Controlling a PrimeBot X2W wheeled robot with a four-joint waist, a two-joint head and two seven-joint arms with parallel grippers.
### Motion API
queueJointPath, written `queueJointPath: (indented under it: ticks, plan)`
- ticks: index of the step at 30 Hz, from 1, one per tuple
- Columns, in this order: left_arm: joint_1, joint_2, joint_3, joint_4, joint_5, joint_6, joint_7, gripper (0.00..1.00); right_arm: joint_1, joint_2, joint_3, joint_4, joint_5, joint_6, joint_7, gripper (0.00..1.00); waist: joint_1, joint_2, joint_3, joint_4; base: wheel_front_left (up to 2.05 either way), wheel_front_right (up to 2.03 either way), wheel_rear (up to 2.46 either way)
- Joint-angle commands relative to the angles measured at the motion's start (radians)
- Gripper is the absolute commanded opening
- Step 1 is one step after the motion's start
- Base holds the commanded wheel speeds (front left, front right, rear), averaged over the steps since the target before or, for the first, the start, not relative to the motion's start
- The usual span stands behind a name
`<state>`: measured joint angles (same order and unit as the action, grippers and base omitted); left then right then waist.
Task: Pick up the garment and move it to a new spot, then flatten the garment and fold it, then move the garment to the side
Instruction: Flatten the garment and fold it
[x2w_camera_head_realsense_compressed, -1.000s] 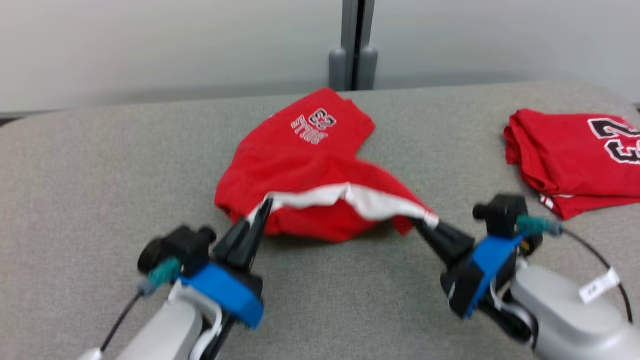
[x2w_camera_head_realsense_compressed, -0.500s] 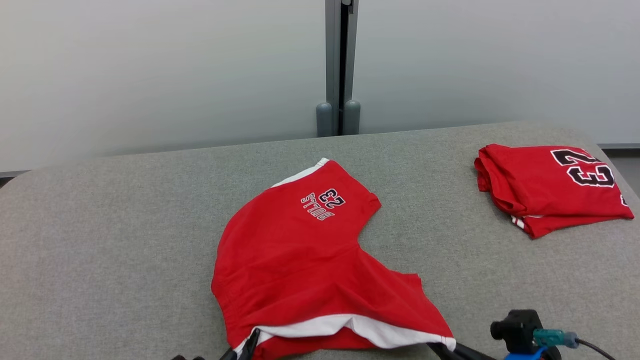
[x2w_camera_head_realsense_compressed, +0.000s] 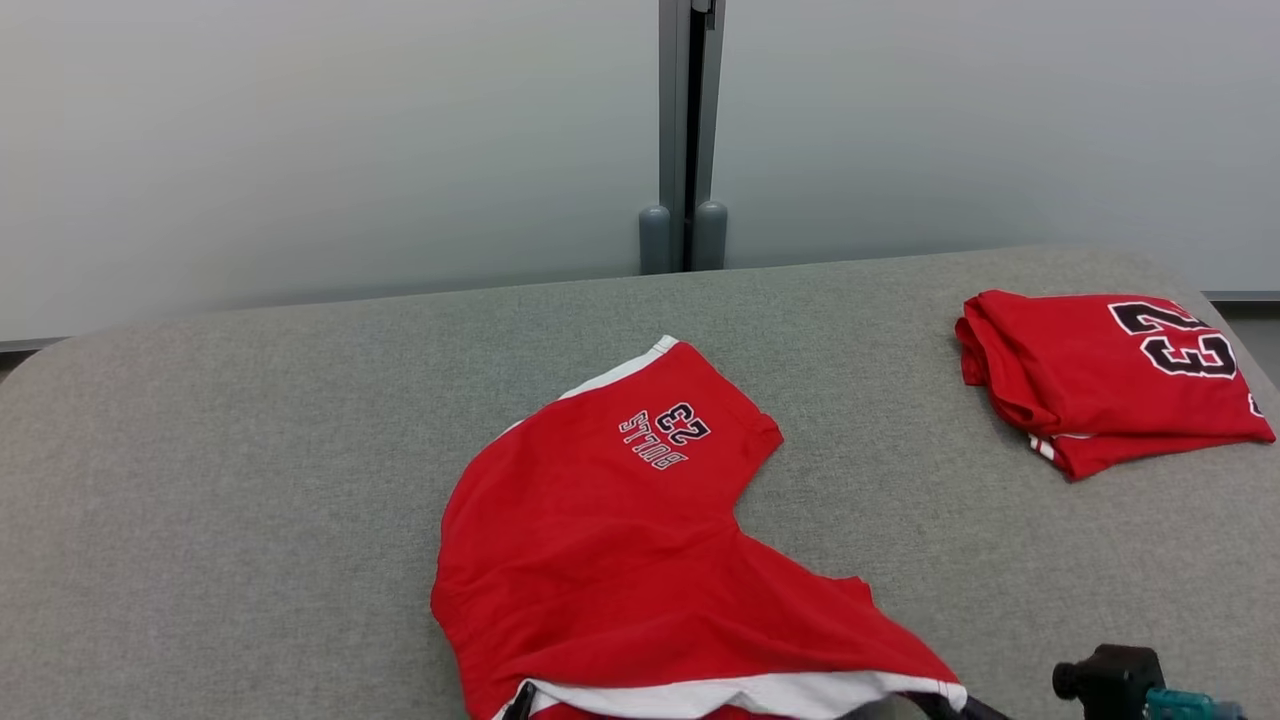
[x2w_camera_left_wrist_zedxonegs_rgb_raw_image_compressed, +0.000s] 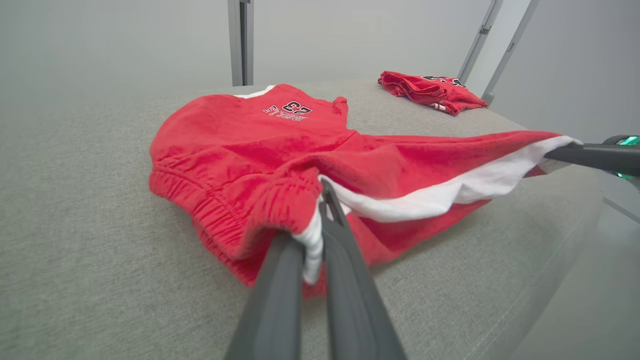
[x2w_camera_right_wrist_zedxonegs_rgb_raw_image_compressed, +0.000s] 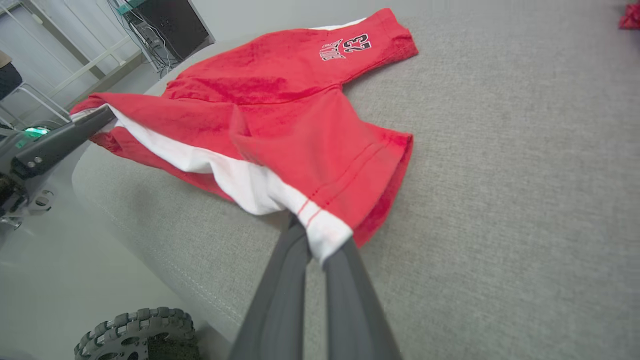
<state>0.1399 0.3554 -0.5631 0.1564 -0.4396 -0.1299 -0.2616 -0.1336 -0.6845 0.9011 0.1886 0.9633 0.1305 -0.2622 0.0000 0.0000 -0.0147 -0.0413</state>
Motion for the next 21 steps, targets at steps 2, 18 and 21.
queueJointPath:
  ticks: [2, 18, 21]
  plan:
    - [-0.029, -0.008, 0.006, -0.008, -0.001, -0.001, -0.004, 0.0, -0.016, 0.026, -0.043, 0.002, -0.007, 0.0, -0.003, 0.0, 0.0, 0.0, 0.004, 0.005, 0.0, 0.0, 0.0]
    - [-0.286, -0.081, 0.043, 0.085, -0.051, -0.001, -0.004, 0.0, -0.443, 0.129, -0.051, 0.217, -0.063, 0.0, 0.08, 0.0, 0.0, 0.0, 0.12, 0.136, 0.0, 0.0, 0.0]
    - [-0.362, -0.109, 0.049, 0.122, -0.063, -0.001, -0.004, 0.0, -0.553, 0.151, -0.026, 0.3, -0.059, 0.0, 0.106, 0.0, 0.0, 0.0, 0.171, 0.172, 0.0, 0.0, 0.0]
